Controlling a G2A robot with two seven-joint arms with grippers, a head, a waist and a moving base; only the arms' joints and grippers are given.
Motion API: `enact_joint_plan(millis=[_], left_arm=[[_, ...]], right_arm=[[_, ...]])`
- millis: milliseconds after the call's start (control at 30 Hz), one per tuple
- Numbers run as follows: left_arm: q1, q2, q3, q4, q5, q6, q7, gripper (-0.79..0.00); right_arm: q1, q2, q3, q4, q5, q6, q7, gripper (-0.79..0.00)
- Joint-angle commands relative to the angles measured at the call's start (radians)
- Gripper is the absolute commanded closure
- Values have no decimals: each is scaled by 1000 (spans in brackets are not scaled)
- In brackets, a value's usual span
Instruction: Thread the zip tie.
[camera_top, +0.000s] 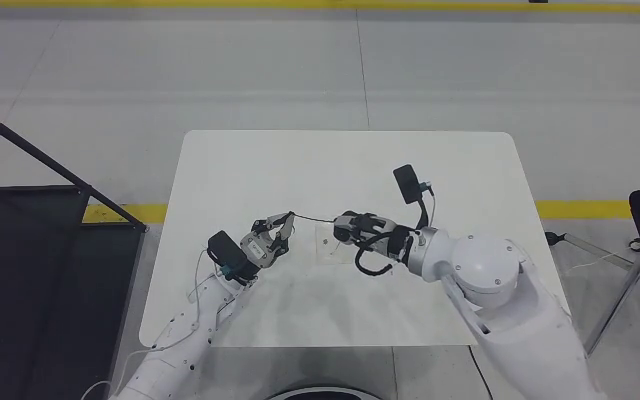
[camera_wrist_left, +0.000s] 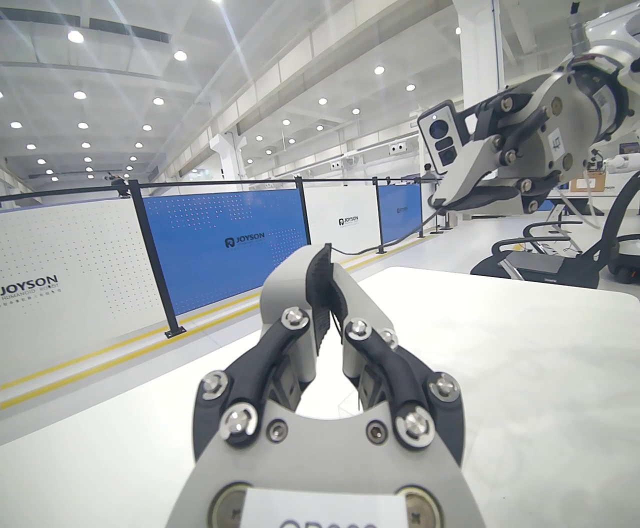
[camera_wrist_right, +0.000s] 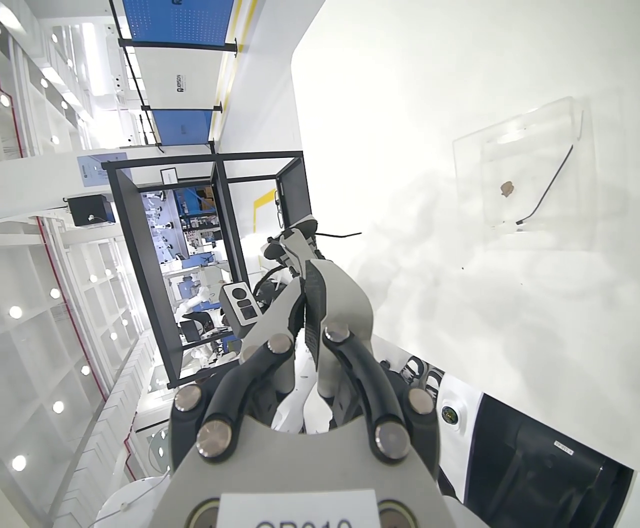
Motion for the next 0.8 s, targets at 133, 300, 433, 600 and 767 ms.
enact_joint_plan(millis=[133,300,433,600,767], left_arm=[[0,0,0,0,0,0,0,0],[0,0,0,0,0,0,0,0],[0,0,0,0,0,0,0,0],[0,0,0,0,0,0,0,0],[0,0,0,0,0,0,0,0]], right_arm=[[-7,-4,2,3,18,-32,-26,0],[-22,-7,7,2,35,-67,-51,0],[-36,-9,16,0,50,-100,-70,0],[-51,-11,23,-3,64,-122,-87,0],[-59,-13,27,-3,71,-141,-98,0]])
